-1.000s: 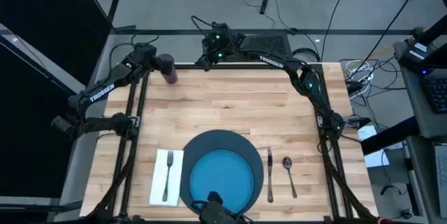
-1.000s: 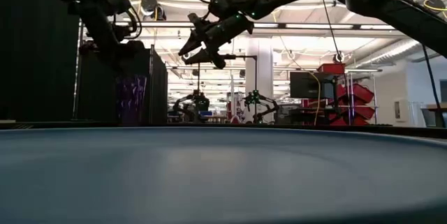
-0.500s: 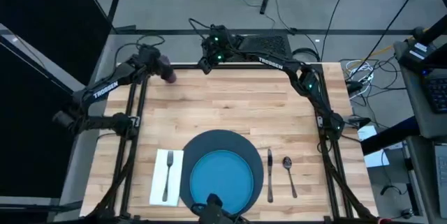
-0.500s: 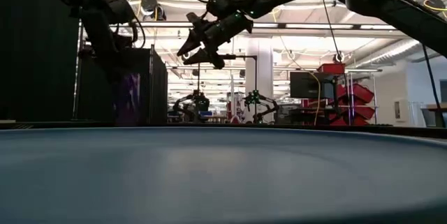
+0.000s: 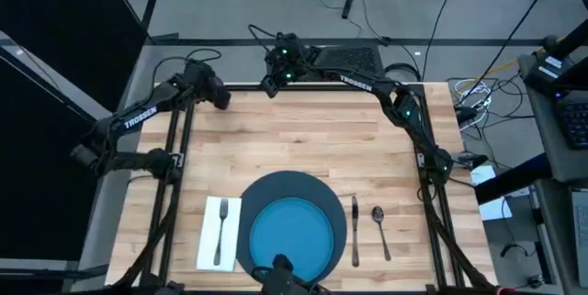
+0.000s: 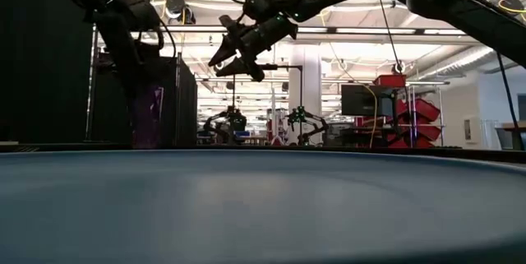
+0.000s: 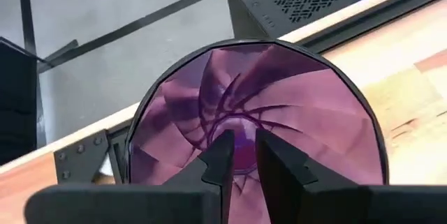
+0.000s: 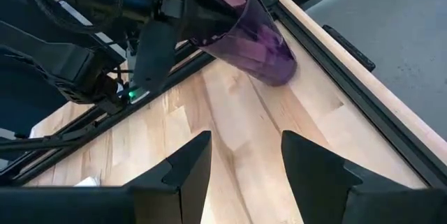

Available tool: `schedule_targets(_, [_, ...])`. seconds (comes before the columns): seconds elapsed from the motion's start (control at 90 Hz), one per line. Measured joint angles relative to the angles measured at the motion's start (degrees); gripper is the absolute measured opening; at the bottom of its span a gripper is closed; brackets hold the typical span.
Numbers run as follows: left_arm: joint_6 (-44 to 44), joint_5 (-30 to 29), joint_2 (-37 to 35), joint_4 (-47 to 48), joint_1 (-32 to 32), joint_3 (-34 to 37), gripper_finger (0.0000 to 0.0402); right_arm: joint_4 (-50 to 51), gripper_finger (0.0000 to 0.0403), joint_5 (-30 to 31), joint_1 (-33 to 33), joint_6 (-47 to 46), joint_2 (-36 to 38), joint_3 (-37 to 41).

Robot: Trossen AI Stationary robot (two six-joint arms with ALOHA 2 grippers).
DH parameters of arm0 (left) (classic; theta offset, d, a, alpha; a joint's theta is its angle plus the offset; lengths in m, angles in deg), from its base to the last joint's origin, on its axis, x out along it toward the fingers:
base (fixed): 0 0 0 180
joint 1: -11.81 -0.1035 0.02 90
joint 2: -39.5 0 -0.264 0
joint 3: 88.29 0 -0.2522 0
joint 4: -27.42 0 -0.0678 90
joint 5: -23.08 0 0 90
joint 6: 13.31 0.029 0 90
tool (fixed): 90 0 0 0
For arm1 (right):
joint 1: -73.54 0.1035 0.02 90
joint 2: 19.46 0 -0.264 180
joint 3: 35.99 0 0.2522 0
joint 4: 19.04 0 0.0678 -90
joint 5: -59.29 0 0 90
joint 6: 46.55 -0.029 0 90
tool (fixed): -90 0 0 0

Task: Set table place
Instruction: Put the violet cup on the middle right of the table

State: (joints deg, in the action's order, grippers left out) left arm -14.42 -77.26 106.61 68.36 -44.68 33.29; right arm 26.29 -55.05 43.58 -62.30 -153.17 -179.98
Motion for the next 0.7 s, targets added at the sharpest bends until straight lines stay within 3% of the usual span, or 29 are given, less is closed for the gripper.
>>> schedule_targets(0.367, [0.0,0.2,-0.1,-6.8,0.0,0.0,0.0047,0.1,0.016,0.0,0.0,0.0,0.0,0.0])
schedule_targets(0.7, [0.5,-0.4,-0.1,-7.1,0.0,-3.5,0.0047,0.5,0.016,0.0,-0.1,0.4,0.0,0.0])
